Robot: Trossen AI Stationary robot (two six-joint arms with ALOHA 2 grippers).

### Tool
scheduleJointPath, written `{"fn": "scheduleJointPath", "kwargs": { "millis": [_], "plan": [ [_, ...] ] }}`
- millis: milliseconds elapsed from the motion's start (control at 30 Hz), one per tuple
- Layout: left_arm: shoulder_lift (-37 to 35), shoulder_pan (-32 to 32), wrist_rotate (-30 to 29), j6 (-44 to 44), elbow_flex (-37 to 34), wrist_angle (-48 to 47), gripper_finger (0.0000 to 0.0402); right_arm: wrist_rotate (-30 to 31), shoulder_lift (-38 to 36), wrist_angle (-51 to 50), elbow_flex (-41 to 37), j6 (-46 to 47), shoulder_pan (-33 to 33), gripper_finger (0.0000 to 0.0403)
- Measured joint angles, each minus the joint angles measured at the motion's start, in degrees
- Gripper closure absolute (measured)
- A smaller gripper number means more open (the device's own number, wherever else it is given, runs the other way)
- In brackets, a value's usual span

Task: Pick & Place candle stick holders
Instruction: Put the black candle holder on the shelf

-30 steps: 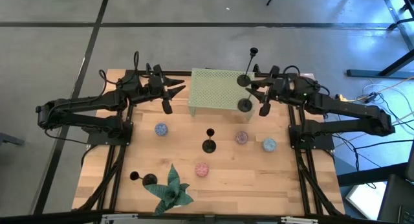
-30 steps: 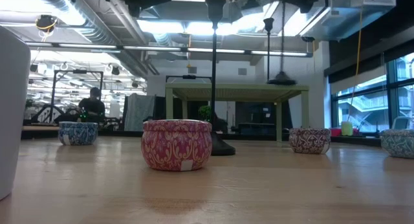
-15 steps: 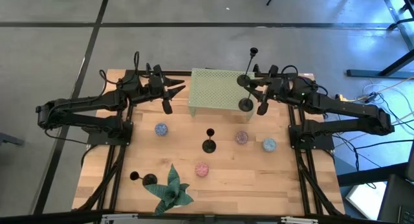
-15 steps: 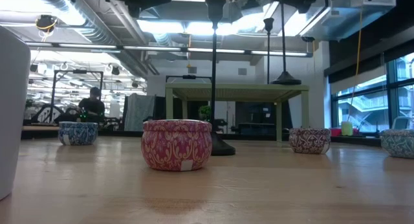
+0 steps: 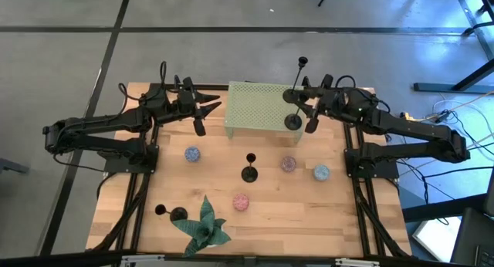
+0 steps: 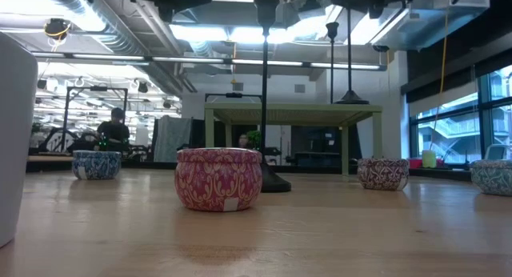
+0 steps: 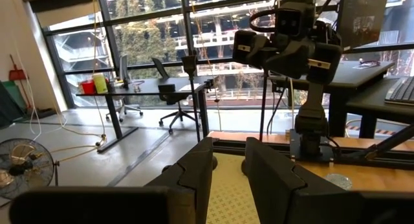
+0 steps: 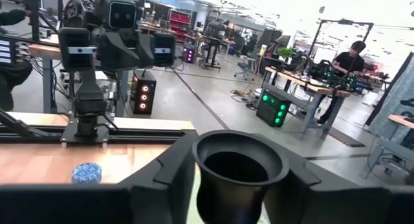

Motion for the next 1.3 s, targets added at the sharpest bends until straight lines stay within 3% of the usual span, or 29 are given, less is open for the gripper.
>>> {"fn": "scheduleJointPath", "kwargs": {
  "millis": [400,933,1100,1300],
  "plan": [
    [0.0,0.0,-0.01,0.02,0.0,-0.02,0.0313,0.04,0.0,2.37,0.0,-1.5,-0.31,0.0165],
    [0.0,-0.01,-0.01,0.02,0.0,-0.85,0.0313,-1.29,-1.46,12.51,0.04,-6.29,-0.25,0.0154],
    [0.0,0.02,1.88,0.02,0.0,-1.78,0.0313,-9.1,-4.61,7.49,2.55,-6.2,2.51,0.0155],
    [0.0,-1.15,7.48,0.0,0.0,-2.29,0.0313,-11.6,-7.63,-11.99,6.76,-1.89,10.03,0.0169]
  ]
}}
